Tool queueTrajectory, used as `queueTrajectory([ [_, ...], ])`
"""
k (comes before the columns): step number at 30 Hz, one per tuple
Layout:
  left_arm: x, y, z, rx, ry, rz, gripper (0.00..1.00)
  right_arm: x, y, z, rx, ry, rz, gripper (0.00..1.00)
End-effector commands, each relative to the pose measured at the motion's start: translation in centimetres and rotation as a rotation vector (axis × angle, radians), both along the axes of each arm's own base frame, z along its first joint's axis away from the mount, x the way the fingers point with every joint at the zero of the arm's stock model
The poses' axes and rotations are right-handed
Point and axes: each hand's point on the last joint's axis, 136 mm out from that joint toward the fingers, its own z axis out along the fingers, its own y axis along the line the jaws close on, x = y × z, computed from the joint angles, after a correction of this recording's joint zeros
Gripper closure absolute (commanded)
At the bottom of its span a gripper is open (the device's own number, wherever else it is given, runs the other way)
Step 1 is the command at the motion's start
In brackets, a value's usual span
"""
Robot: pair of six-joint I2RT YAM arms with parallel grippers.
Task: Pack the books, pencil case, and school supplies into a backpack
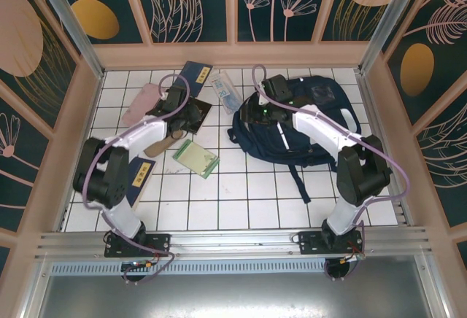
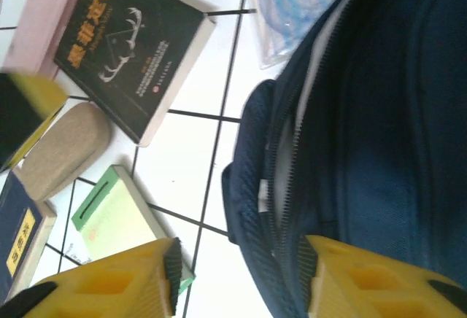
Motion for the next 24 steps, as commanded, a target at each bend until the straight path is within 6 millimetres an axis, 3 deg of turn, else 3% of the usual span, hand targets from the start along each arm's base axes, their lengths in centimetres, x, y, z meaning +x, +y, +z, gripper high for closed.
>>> queueTrajectory([
  [1,3.2,-0.6,-1.3,0.008,0.008,-0.058,0.67,0.4,1.1,2.4,0.086,-0.052,-0.044,0.50],
  [5,6.0,-1.6,-3.1,-0.005,0.024,-0.066,0.69,0.2,3.1,1.9,0.087,-0.034,-0.030,0.50],
  [9,5.9,-2.3,-6.5,-0.020,0.091,-0.084,0.73,0.5,4.3,1.5,0.096,-0.026,-0.027,0.50],
  [17,0.4,-2.4,-10.5,-0.127,0.208,-0.085,0.76,1.2,6.1,0.5,0.113,-0.002,-0.001,0.51],
  [24,-6.4,-1.0,-11.0,-0.167,0.263,-0.079,0.77,2.3,8.3,-0.9,0.115,0.018,0.060,0.55],
])
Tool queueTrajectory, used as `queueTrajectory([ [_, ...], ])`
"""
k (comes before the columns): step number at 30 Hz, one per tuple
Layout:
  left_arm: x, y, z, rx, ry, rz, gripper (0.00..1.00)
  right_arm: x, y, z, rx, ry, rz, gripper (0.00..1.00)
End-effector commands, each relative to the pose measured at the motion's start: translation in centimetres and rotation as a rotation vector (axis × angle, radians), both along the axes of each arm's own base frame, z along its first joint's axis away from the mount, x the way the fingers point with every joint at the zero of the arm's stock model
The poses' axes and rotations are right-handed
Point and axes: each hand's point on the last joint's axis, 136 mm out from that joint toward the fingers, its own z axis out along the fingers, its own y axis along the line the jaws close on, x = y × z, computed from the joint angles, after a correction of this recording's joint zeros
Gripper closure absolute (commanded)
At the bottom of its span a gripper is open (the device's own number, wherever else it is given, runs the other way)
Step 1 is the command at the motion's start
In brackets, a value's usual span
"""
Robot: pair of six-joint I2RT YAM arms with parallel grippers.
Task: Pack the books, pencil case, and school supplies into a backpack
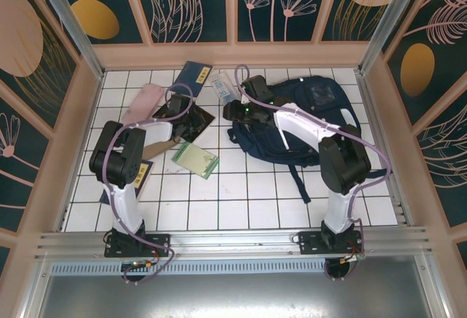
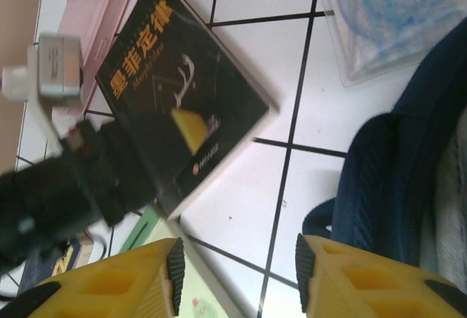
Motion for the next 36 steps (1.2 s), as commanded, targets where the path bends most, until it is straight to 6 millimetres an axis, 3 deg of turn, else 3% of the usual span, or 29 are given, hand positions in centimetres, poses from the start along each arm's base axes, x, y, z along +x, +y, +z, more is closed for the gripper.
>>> queueTrajectory([
  [1,-6.2,1.1,-3.4,0.014,0.188,-0.009,0.76,0.6,2.4,0.5,0.029,-0.017,0.056,0.55],
  [5,-6.8,2.0,-0.9,0.049,0.146,-0.009,0.70,1.1,4.2,-0.5,0.015,-0.021,0.095,0.55],
  [9,-5.9,3.7,2.1,0.086,0.082,0.051,0.54,1.3,6.4,-1.8,-0.011,-0.022,0.143,0.55],
  [18,-5.7,7.2,0.6,0.136,0.108,0.126,0.52,1.4,9.5,-5.5,-0.065,-0.009,0.209,0.55],
  [27,-1.5,11.0,4.0,0.167,0.031,0.206,0.46,2.0,9.6,-8.7,-0.145,-0.010,0.189,0.52],
  [36,-2.8,11.6,-0.4,0.174,0.153,0.224,0.37,2.9,10.3,-10.7,-0.180,-0.018,0.204,0.49],
])
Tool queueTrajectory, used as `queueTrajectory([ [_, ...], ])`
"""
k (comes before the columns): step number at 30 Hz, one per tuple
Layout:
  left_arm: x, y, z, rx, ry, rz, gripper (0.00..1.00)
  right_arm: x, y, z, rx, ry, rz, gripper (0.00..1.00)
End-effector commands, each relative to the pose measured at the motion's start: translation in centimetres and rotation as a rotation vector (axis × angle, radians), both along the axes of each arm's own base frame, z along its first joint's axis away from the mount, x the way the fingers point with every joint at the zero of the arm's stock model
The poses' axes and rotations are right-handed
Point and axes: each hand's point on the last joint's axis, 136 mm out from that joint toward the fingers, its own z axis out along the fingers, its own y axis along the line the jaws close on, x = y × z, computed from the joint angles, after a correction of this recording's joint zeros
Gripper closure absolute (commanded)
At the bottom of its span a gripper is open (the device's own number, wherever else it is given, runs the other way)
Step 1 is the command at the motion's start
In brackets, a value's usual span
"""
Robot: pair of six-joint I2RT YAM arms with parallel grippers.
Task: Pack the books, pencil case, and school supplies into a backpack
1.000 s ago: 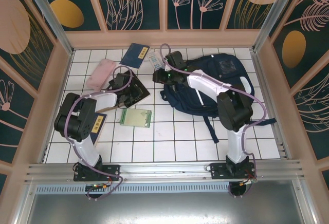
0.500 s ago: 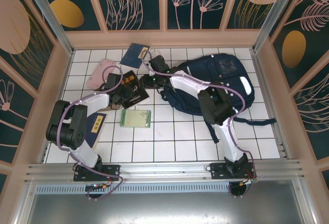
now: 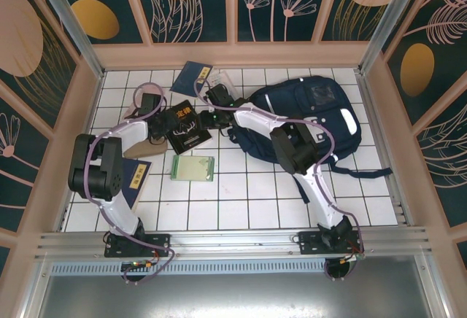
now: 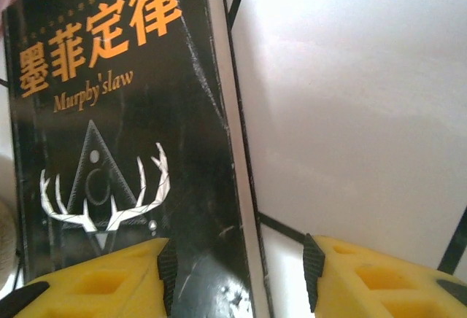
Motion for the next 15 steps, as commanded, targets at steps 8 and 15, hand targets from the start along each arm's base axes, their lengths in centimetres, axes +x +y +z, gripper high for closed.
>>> queueTrajectory([
  [8,-2.4,0.8,-4.2,0.038,0.153,0.024,0.37,0.1,-0.3,-2.2,-0.096,-0.016,0.007,0.48],
  [15,-2.2,-0.9,-5.3,-0.051,0.170,-0.010,0.36,-1.8,1.3,-3.0,-0.028,0.060,0.074,0.50],
])
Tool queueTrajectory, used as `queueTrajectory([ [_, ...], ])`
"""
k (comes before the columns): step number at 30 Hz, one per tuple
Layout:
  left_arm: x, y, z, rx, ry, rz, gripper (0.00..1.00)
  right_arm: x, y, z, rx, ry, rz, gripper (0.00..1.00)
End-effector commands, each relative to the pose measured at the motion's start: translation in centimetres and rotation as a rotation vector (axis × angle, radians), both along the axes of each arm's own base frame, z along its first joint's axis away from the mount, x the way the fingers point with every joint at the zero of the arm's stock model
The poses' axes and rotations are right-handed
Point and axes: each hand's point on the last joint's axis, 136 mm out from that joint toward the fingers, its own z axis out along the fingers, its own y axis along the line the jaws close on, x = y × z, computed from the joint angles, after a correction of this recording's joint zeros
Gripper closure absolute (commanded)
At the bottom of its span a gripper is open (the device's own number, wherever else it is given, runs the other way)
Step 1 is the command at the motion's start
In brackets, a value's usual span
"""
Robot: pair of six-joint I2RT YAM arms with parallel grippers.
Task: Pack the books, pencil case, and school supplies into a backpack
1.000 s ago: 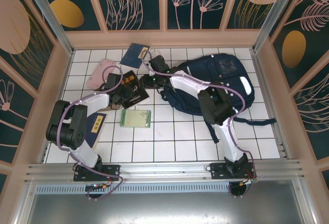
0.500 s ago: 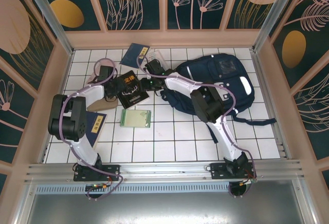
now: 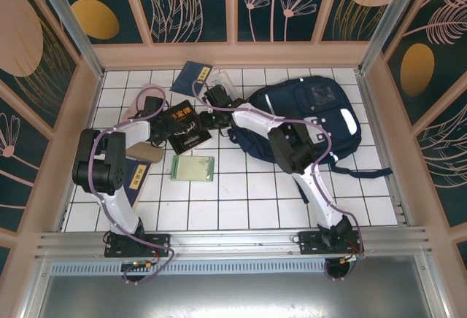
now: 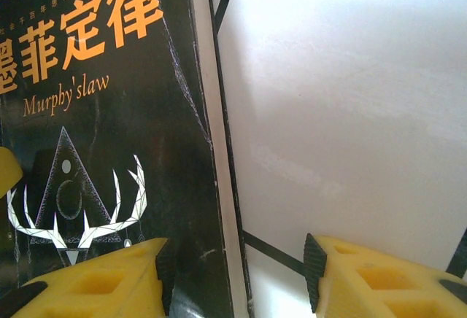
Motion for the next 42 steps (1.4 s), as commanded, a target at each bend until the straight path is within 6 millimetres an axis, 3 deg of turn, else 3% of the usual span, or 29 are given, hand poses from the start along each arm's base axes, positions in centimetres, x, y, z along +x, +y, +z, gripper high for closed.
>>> queueTrajectory([
  [1,-1.4,-1.3,-2.8,-0.077,0.087,-0.018,0.36,-2.3,1.4,-2.2,0.014,0.088,0.069,0.51],
  [4,-0.7,-2.9,-2.2,-0.168,0.044,-0.052,0.37,-3.6,2.6,-2.3,0.064,0.136,0.111,0.55],
  [7,0.4,-5.0,-0.4,-0.292,-0.039,-0.097,0.38,-4.3,3.3,-2.0,0.113,0.176,0.130,0.57],
  [8,-0.1,-5.6,-0.5,-0.335,-0.044,-0.107,0.39,-4.4,3.5,-1.8,0.127,0.183,0.133,0.57],
  [12,0.7,-7.8,2.7,-0.491,-0.171,-0.161,0.40,-4.5,3.9,-0.9,0.158,0.196,0.136,0.57],
  [18,1.2,-9.2,7.2,-0.605,-0.330,-0.237,0.43,-4.1,3.8,0.0,0.183,0.199,0.123,0.57],
  [22,0.9,-9.7,8.0,-0.635,-0.360,-0.269,0.43,-3.9,3.5,0.4,0.190,0.200,0.110,0.57],
  [27,0.5,-9.6,7.0,-0.633,-0.328,-0.250,0.45,-3.5,2.9,0.7,0.186,0.188,0.095,0.57],
  [30,0.4,-8.7,6.2,-0.552,-0.293,-0.233,0.52,-3.3,2.3,0.9,0.181,0.182,0.079,0.57],
  [34,0.3,-7.7,5.7,-0.450,-0.262,-0.235,0.71,-2.4,1.5,2.3,0.173,0.141,0.054,0.56],
  [37,0.1,-7.3,5.9,-0.415,-0.258,-0.235,0.84,-1.8,1.0,4.8,0.166,0.084,0.042,0.55],
  [38,0.1,-7.2,7.1,-0.410,-0.287,-0.238,0.88,-1.6,0.7,5.8,0.162,0.061,0.038,0.54],
  [42,0.0,-7.3,8.9,-0.415,-0.322,-0.247,0.95,-0.7,-1.2,9.8,0.128,-0.030,-0.003,0.53],
])
